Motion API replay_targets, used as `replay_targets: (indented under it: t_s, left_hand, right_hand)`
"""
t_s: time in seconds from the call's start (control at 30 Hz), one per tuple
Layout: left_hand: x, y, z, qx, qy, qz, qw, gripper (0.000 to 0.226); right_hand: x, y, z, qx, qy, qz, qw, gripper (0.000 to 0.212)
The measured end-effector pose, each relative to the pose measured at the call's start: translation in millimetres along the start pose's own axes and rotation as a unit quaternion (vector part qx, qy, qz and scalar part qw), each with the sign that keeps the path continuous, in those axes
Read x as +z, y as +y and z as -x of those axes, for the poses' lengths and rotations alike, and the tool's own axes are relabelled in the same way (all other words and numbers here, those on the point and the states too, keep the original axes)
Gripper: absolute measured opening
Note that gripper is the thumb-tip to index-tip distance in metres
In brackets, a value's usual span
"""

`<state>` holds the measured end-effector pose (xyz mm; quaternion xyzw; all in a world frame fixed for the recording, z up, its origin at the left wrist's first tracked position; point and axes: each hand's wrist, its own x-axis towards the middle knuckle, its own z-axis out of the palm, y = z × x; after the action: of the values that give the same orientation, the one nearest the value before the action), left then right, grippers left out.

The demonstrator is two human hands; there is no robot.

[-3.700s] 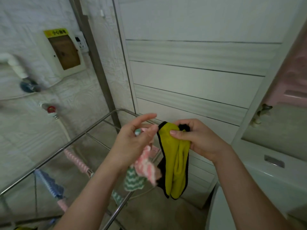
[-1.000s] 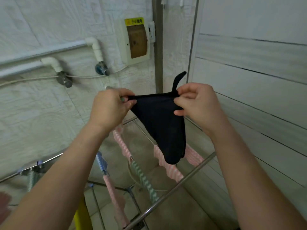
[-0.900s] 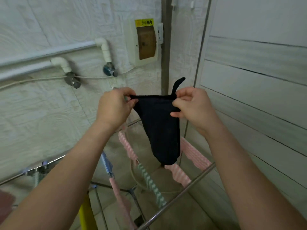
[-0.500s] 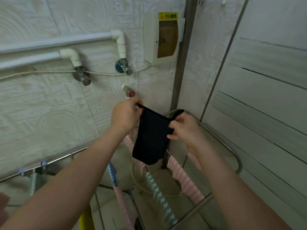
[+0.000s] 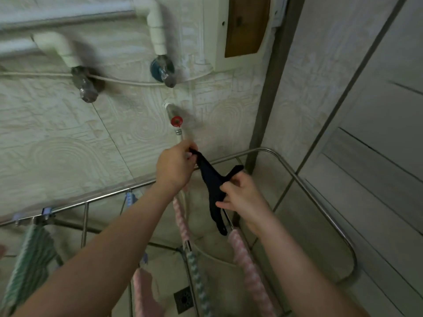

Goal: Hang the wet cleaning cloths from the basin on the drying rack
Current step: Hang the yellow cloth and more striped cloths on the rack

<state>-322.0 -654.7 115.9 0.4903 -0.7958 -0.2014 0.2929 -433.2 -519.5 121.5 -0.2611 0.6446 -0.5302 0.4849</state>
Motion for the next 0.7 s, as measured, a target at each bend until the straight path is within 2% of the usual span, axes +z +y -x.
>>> replay_targets:
  t_s: [0.1,0.2,0.33,0.4,0.47,0.53,0.6,0.7]
  left_hand:
    - [8,-4,-1,-0.012,0.021,-0.011,1.000,0.015]
    - [22,9,-11,-0.011,0.041,-0.007,0.999,0.015]
    - [47,38,-28,0.023,0.044,0.002,0.999,0.017]
    - [68,55,-34,0.055,0.001,-0.016,0.998,0.022]
    - [90,65,-36,0.092,-0.098,-0.067,0.989,0.038]
    - [105,63,-32,0.110,-0.196,-0.096,0.970,0.050]
    - [103,47,-26,0.071,-0.187,-0.070,0.977,0.043]
    - [90,8,-19,-0.055,-0.096,-0.052,0.993,0.025]
  right_hand:
    - [6,10,-12,0.028,-0.040,-0.042,0.998,0.013]
    - [-5,13,-24,0.052,-0.058,-0.170,0.982,0.015]
    - [-35,19,-38,0.050,-0.015,-0.342,0.938,0.013]
    - [-47,33,-44,0.059,0.026,-0.372,0.926,0.021]
    - [-54,55,-52,0.091,0.064,-0.382,0.918,0.031]
    - [-59,75,-59,0.145,0.091,-0.394,0.903,0.027]
    - [-61,92,-64,0.200,0.100,-0.405,0.887,0.023]
    - [-60,109,-70,0.255,0.111,-0.418,0.865,0.018]
